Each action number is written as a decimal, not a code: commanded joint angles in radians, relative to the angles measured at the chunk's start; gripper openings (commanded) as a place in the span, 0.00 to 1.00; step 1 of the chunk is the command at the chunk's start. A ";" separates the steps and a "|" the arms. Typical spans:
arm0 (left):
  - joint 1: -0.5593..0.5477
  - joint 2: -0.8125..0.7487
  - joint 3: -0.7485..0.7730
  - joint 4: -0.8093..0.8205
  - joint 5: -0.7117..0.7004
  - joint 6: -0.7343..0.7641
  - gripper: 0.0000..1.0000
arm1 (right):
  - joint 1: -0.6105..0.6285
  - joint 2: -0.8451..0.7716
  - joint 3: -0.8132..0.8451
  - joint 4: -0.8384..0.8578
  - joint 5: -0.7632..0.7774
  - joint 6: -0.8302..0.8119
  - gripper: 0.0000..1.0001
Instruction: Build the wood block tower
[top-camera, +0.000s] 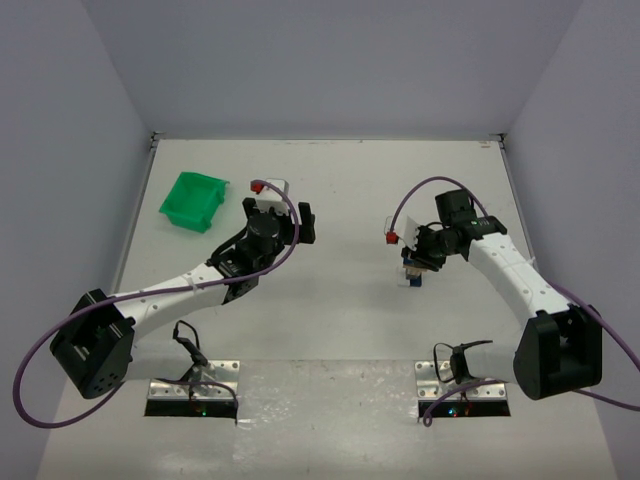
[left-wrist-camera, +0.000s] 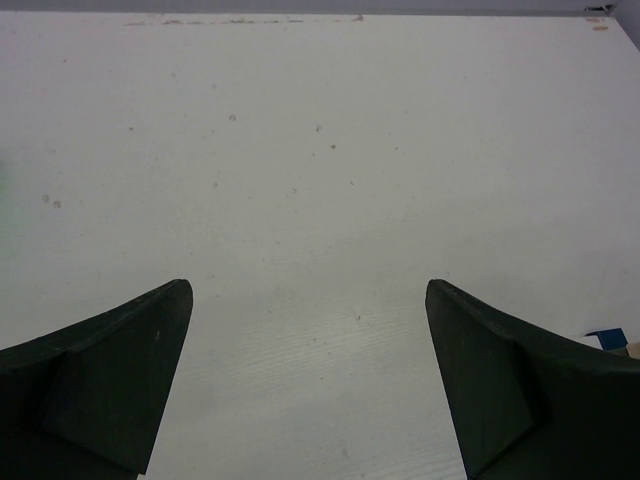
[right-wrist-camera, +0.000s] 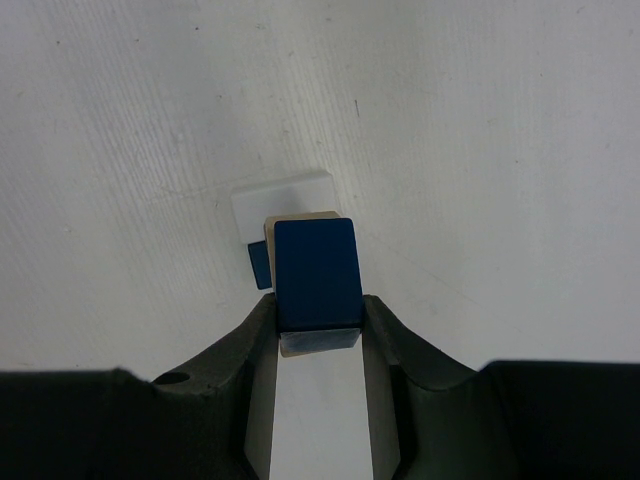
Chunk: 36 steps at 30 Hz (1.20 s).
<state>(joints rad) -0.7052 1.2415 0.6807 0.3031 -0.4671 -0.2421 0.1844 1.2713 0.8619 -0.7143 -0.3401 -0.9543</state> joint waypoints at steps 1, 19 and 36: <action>0.010 -0.028 0.012 0.034 -0.002 0.010 1.00 | -0.007 -0.002 0.008 0.022 0.007 -0.019 0.16; 0.010 -0.036 0.010 0.035 0.010 0.020 1.00 | -0.007 -0.010 0.013 0.000 -0.002 -0.034 0.24; 0.010 -0.054 0.007 0.042 0.045 0.028 1.00 | -0.007 -0.014 0.026 -0.011 -0.011 -0.027 0.56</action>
<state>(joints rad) -0.7052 1.2182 0.6807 0.3038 -0.4352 -0.2234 0.1841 1.2709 0.8623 -0.7232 -0.3258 -0.9776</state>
